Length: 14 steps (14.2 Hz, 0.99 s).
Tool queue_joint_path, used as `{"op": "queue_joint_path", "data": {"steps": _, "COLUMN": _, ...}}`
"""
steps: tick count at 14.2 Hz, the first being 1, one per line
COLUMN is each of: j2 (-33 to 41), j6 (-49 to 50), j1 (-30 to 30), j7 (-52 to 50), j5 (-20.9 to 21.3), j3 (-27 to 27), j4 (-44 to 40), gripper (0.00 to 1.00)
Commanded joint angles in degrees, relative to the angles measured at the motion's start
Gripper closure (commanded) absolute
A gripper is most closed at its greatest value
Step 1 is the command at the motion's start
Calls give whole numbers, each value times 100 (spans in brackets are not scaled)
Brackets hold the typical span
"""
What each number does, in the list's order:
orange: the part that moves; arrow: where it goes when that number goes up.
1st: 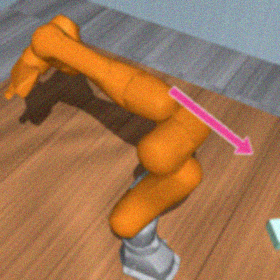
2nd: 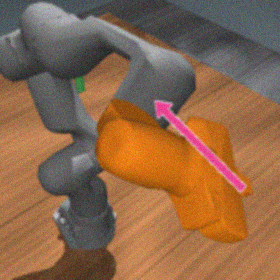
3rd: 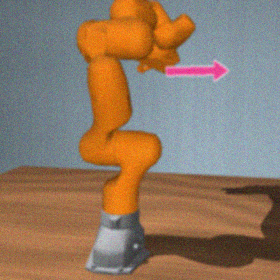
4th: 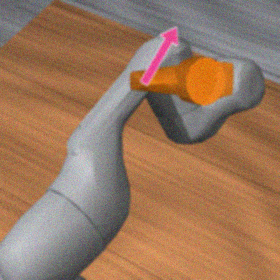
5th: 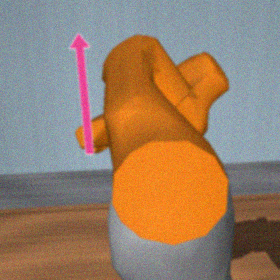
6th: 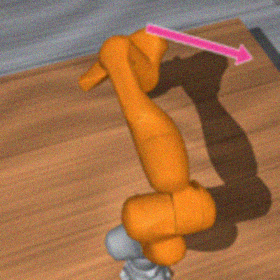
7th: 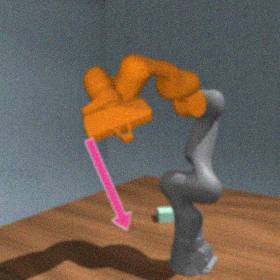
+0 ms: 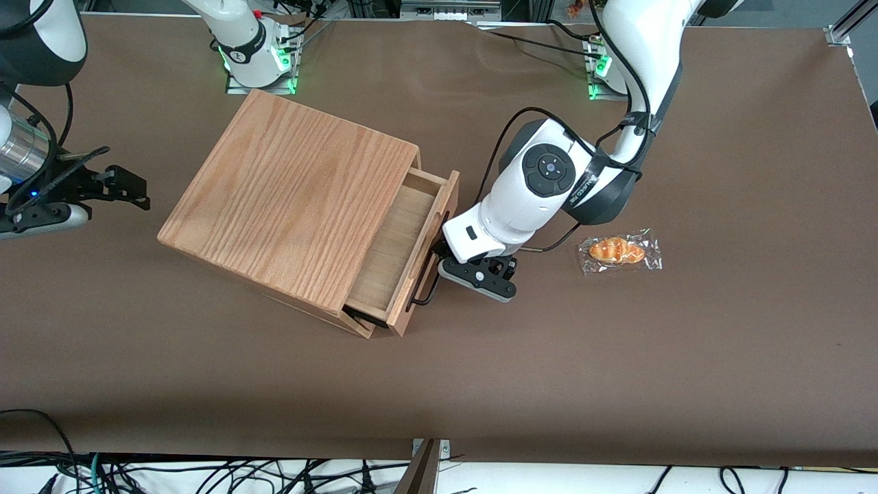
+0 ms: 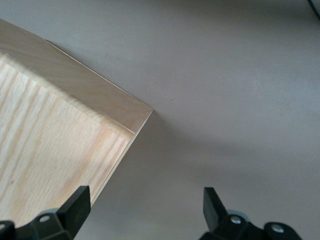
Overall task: Open top drawer with left arm
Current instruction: 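Keep pulling the drawer outward with the left gripper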
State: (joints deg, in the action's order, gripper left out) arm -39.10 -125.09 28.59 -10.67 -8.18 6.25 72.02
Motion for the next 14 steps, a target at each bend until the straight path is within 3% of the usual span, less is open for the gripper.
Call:
{"op": "queue_joint_path", "data": {"steps": 1, "j2": 139, "j6": 116, "j1": -82, "j7": 153, "j5": 176, "j3": 8, "j4": 102, "gripper": 0}}
{"op": "queue_joint_path", "data": {"steps": 14, "j2": 192, "j6": 301, "j1": -90, "j7": 258, "j5": 176, "j3": -1, "j4": 111, "gripper": 0}}
